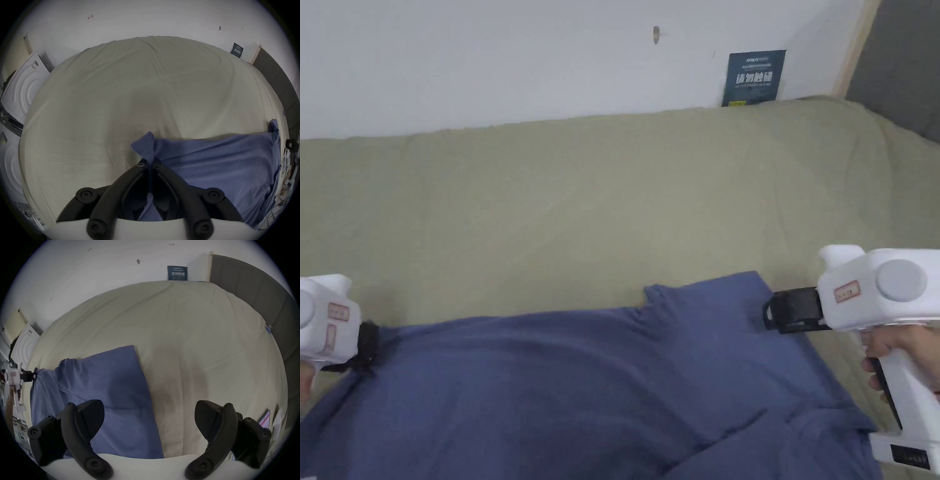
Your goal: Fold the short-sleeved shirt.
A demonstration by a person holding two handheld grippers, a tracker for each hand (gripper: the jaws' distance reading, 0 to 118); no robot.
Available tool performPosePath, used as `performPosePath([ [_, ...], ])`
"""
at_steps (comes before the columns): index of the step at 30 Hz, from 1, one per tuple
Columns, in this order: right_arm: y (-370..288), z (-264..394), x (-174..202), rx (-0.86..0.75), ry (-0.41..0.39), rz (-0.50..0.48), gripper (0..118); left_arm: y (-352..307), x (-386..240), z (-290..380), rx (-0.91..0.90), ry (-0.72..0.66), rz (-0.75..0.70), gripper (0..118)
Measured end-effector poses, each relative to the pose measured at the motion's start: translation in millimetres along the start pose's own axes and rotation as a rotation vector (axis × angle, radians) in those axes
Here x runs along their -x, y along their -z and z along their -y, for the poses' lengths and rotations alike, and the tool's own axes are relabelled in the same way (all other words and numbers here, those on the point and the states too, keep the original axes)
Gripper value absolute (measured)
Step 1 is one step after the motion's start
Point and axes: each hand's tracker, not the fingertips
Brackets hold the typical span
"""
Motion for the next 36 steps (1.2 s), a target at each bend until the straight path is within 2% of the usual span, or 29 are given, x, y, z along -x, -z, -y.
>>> performPosePath([
  [2, 14.5, -7.9, -2.2, 0.05, -0.064, 0.006, 112, 0.2, 0.1, 0.5, 0.001, -0.001, 0.0, 2],
  [3, 19.6, -9.6, 0.6, 0.065, -0.09, 0.008, 106, 0.7, -0.2, 0.8, 0.001, -0.003, -0.002, 2],
  [4, 23.0, -10.0, 3.5, 0.079, -0.108, 0.018, 95, 1.4, -0.7, 0.3, 0.001, -0.001, -0.003, 2],
  [6, 24.0, -9.2, 8.3, 0.1, -0.111, 0.063, 90, 1.7, -1.3, 1.0, 0.0, 0.001, -0.007, 2],
  [7, 20.6, -7.7, 8.9, 0.082, -0.111, 0.051, 81, 2.3, -1.7, 1.1, 0.001, 0.003, -0.009, 2],
  [8, 17.5, -8.9, 7.8, 0.089, -0.113, 0.045, 63, 3.2, -3.3, 0.8, 0.003, 0.003, -0.011, 2],
  [9, 14.2, -8.7, 7.9, 0.087, -0.114, 0.043, 35, 3.7, -3.7, 1.3, 0.003, 0.002, -0.013, 2],
  [10, 16.6, -9.5, 4.1, 0.083, -0.111, 0.039, 2, 3.8, -4.0, 2.2, 0.002, -0.003, -0.014, 2],
  [12, 8.5, -7.8, 5.7, 0.053, -0.137, 0.016, 2, 2.8, -2.8, 2.8, -0.004, -0.013, -0.015, 2],
  [13, 5.3, -6.3, 8.4, 0.094, -0.118, -0.003, 2, -0.4, -2.0, 4.1, -0.012, -0.019, -0.015, 2],
  [14, -3.9, 0.5, 15.5, 0.091, -0.141, -0.008, 2, -4.4, -1.5, 5.8, -0.018, -0.023, -0.016, 2],
  [16, -24.7, 7.8, 25.5, 0.001, -0.217, 0.073, 2, -15.8, 0.7, 10.1, -0.048, -0.059, -0.029, 2],
  [18, -62.1, 13.1, 25.7, -0.028, -0.123, 0.005, 2, -32.7, 2.8, 17.3, -0.08, -0.071, -0.034, 2],
  [20, -96.7, 17.3, 28.6, -0.087, -0.123, 0.006, 2, -52.0, 5.7, 22.0, -0.089, -0.066, -0.03, 2],
  [24, -152.7, -0.5, 18.6, -0.163, -0.123, -0.008, 2, -119.9, 13.9, 30.5, -0.198, -0.081, -0.034, 2],
  [32, -300.0, -5.7, 47.3, -0.42, -0.142, 0.042, 2, -287.3, 25.7, 32.9, -0.411, -0.097, -0.04, 2],
  [36, -366.5, -15.0, 53.0, -0.519, -0.128, 0.025, 2, -365.9, 36.8, 37.3, -0.54, -0.119, -0.053, 2],
])
